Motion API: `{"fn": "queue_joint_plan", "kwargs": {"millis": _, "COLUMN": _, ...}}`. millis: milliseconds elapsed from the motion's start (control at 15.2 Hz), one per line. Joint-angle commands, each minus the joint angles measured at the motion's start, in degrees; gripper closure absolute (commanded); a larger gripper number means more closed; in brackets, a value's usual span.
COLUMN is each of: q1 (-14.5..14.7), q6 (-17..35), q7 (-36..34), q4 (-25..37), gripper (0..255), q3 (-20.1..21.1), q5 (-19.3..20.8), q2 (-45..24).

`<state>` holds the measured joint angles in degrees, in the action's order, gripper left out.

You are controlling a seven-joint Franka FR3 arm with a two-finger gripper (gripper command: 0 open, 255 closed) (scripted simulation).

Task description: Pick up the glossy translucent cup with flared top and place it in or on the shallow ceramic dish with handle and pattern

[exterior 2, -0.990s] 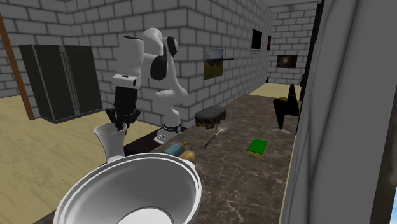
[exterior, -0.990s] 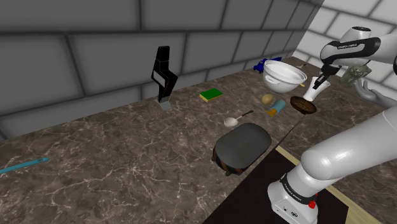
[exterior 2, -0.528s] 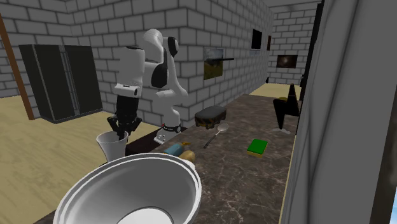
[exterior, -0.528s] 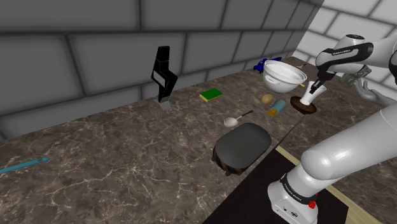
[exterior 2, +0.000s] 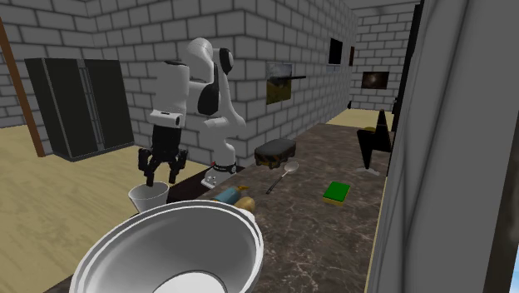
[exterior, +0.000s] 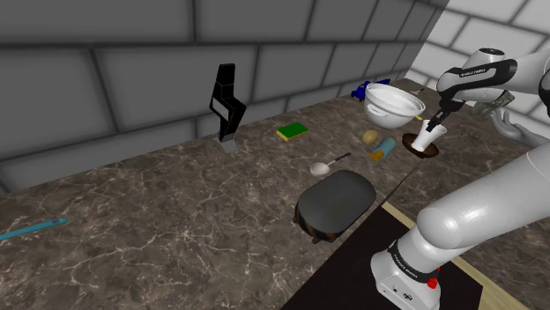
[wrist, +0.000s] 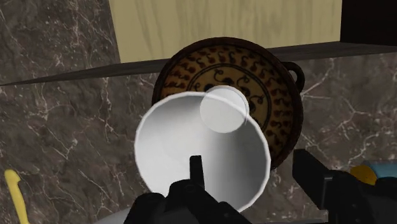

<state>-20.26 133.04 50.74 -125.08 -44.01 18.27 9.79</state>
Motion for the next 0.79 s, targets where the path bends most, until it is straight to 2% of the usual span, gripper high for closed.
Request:
{"fn": "queue_joint_plan", "kwargs": {"millis": 0, "q1": 0.0, "q6": 0.0, "q7": 0.0, "q4": 0.0, "gripper": 0, "q3": 0.0, "q5": 0.0, "q2": 0.0}}
{"fn": "queue_joint_plan", "kwargs": {"millis": 198, "q1": 0.0, "q6": 0.0, "q7": 0.0, "q4": 0.0, "gripper": 0, "q3": 0.0, "q5": 0.0, "q2": 0.0}}
{"fn": "queue_joint_plan", "kwargs": {"millis": 462, "q1": -0.4, "q6": -7.8, "q7": -2.2, "q4": 2.7, "gripper": 0, "q3": 3.0, "q5": 2.9, "q2": 5.4}}
{"fn": "queue_joint_plan", "kwargs": {"millis": 726, "q1": -0.5, "q6": -7.8, "q7": -2.2, "q4": 2.7, "gripper": 0, "q3": 3.1, "q5": 2.9, "q2": 5.4}}
